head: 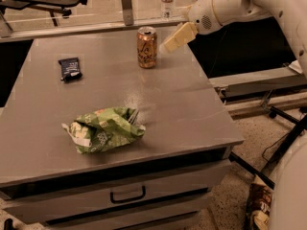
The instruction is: Move orange can near green jalapeno chip bag
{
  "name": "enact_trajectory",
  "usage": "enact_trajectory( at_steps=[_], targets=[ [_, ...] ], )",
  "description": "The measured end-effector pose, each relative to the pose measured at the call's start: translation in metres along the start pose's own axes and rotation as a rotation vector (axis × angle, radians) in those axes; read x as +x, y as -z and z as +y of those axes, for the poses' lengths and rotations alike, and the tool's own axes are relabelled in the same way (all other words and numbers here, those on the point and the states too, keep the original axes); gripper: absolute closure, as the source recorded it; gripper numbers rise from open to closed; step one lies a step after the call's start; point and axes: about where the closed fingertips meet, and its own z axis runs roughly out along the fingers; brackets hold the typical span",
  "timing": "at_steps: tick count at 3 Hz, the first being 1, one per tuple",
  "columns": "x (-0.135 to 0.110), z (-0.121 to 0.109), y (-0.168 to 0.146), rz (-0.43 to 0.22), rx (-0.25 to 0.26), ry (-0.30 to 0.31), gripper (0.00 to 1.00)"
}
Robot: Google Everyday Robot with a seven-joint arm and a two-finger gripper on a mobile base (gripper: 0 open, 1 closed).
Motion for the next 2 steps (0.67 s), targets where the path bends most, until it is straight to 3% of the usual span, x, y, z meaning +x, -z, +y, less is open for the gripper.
enact_trajectory(
  at_steps=[1, 2],
  targets=[
    [-0.009, 0.007, -0.031, -0.042, -0.066, -0.062, 0.00],
    [-0.018, 0.011, -0.050, -0.061, -0.070, -0.041, 0.00]
  ],
)
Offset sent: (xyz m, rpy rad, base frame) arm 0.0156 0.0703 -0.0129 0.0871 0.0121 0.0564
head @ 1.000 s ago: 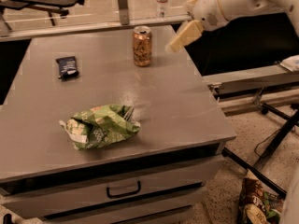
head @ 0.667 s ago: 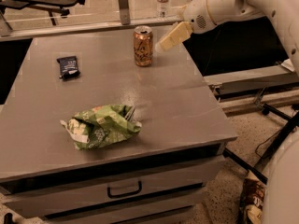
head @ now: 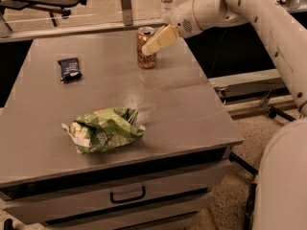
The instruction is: Move orange can near green jalapeno chip bag
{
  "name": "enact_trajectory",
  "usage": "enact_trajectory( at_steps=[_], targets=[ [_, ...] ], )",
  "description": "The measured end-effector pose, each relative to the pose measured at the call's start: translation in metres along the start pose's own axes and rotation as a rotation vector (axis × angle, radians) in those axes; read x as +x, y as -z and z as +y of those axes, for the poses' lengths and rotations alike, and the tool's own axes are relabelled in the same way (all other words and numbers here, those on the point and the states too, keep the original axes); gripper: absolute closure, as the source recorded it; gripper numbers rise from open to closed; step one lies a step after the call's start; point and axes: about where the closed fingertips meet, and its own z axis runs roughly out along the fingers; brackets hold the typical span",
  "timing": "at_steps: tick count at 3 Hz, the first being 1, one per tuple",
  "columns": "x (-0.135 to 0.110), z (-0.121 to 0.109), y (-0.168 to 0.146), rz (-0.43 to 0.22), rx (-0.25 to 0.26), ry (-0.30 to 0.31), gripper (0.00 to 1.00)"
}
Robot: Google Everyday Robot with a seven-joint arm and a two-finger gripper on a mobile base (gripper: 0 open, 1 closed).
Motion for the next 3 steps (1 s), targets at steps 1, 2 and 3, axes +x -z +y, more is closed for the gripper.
enact_trajectory(
  at_steps=[1, 2, 3],
  targets=[
    [-0.002, 0.001, -0.024, 0.005, 0.011, 0.045, 0.01],
    [0.001, 0.003, -0.036, 0.017, 0.005, 0.061, 0.24],
    [0.007, 0.005, -0.039, 0.027, -0.008, 0.074, 0.56]
  ],
)
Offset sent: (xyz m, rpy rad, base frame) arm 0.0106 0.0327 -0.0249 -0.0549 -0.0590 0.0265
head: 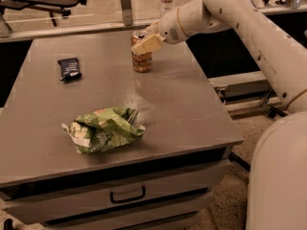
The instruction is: Move orange can near green jalapeno chip bag
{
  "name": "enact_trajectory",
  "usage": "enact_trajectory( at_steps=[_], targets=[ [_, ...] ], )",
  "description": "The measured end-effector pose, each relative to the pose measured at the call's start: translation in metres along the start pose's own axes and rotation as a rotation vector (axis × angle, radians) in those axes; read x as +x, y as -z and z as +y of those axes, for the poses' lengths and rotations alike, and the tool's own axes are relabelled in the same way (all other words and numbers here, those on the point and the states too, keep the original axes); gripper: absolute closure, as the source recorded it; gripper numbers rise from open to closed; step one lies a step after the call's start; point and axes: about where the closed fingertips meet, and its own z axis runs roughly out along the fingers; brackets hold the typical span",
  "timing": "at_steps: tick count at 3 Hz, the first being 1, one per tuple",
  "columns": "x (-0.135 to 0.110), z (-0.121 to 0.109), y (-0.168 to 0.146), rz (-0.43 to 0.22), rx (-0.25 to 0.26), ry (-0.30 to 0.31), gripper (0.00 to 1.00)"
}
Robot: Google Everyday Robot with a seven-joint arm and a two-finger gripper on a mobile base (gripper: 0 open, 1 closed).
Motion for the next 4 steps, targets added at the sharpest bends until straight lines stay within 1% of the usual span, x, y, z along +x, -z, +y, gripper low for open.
enact_trajectory(
  at_steps=[1, 2, 3, 4],
  targets=[
    [0.001, 0.001, 0.006, -0.008, -0.013, 0.016, 0.78],
    [0.001, 0.011, 0.032, -0.030, -0.027, 0.033, 0.99],
    [-0.007, 0.032, 0.056, -0.039, -0.046, 0.054, 1.00],
    [-0.022, 0.069, 0.074, -0.032, -0.085, 0.073, 1.00]
  ],
)
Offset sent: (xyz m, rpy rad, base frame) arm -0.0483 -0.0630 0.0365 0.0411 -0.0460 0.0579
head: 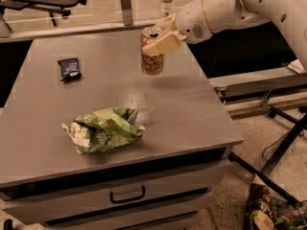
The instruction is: Move orange can near green jalapeno chip bag
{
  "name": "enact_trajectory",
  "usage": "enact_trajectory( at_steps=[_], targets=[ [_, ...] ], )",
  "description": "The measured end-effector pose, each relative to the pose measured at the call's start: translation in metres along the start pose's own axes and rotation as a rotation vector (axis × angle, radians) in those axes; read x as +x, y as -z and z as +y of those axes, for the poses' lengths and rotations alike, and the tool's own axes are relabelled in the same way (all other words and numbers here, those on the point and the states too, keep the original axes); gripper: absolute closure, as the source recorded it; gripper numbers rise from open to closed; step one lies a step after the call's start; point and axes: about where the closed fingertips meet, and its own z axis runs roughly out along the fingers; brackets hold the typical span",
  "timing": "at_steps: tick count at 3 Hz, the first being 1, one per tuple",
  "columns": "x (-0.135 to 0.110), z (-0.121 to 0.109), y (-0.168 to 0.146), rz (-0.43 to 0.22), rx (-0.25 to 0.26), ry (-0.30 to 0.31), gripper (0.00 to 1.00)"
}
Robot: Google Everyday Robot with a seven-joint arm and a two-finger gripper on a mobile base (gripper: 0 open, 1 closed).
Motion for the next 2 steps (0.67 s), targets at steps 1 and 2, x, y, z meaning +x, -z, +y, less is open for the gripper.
enact_trajectory(
  at_steps=[1, 2],
  targets=[
    [-0.019, 0.051, 0.009, 0.016, -0.064, 0.020, 1.00],
    [-0.025, 0.112, 0.018, 0.037, -0.140, 0.009, 1.00]
  ],
)
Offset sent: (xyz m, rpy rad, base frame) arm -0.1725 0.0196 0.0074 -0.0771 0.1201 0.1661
